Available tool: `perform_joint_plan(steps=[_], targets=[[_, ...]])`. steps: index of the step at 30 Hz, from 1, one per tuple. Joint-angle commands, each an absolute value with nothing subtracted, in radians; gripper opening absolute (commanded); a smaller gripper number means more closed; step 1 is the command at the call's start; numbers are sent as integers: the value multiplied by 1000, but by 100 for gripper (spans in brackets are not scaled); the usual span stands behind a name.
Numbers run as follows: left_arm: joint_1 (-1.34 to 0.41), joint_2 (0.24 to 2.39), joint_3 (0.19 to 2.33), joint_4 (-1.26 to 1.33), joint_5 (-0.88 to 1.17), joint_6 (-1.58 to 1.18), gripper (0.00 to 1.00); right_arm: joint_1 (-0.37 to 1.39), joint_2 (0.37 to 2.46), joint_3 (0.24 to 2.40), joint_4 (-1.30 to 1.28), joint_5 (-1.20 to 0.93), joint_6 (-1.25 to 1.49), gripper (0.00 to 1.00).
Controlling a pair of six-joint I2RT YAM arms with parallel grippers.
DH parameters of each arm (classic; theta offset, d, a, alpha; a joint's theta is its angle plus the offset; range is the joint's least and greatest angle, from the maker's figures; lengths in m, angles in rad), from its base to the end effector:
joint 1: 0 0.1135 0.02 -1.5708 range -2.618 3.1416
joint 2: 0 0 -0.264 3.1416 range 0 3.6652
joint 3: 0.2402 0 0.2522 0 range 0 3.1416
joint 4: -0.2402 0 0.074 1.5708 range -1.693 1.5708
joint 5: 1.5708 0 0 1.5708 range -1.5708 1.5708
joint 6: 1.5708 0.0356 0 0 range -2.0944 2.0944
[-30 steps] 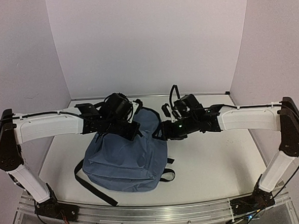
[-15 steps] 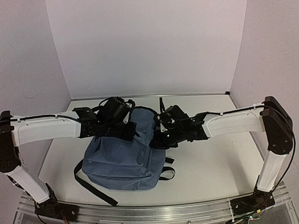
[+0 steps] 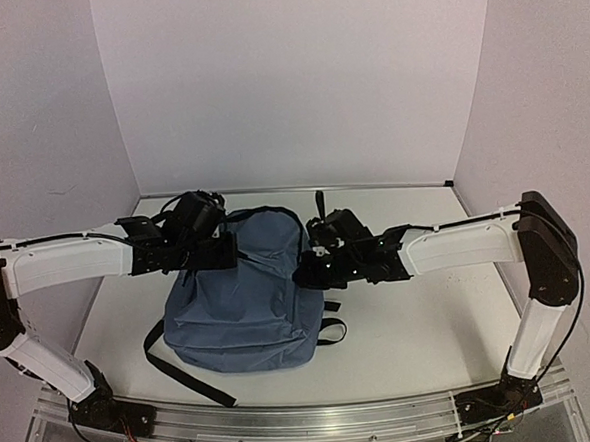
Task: Pack the student bag
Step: Zip the student bag at the center of the board.
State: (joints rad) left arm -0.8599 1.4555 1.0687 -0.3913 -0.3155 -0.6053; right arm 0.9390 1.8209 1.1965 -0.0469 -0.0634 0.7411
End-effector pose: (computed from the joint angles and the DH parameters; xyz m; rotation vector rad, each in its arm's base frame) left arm 0.2145 -0.2322 0.2632 0.1417 2.3268 -0.3760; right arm 0.2373 0.3281 0.2066 -0.2767 2.4117 0.9239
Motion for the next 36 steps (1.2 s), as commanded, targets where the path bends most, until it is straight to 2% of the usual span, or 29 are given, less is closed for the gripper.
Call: perform_joint_plan(steps=[1,6,7,10,13,18,25,27,29,32,36], targets=[[-760,1344,1016,-381,-406,-627,0,912,1778,1146,-222,117,768,0],[-759,1322,957,-221,-153,-528,0,913,1743,1167,-198,45,618,0],[-759,1331,958,-205,-109,-521,0,914,1728,1175,-194,37,569,5],[-759,1356,973,-194,-17,-527,0,914,1664,1207,-186,12,437,32],[-759,1365,974,-180,-3,-540,0,913,1663,1266,-186,-27,357,48],[-759,1372,977,-170,-3,-553,0,913,1753,1356,-185,-138,232,64],[-758,1390,992,-188,-3,-565,0,927,1840,1453,-179,-178,64,78],[-759,1396,993,-187,-3,-570,0,935,1871,1473,-179,-157,27,78],[-759,1399,994,-184,-3,-574,0,941,1911,1498,-179,-113,10,73],[-759,1407,1001,-191,-4,-569,0,960,1968,1532,-179,14,-27,52],[-759,1408,1004,-207,-3,-567,0,976,1990,1534,-175,134,-28,33]])
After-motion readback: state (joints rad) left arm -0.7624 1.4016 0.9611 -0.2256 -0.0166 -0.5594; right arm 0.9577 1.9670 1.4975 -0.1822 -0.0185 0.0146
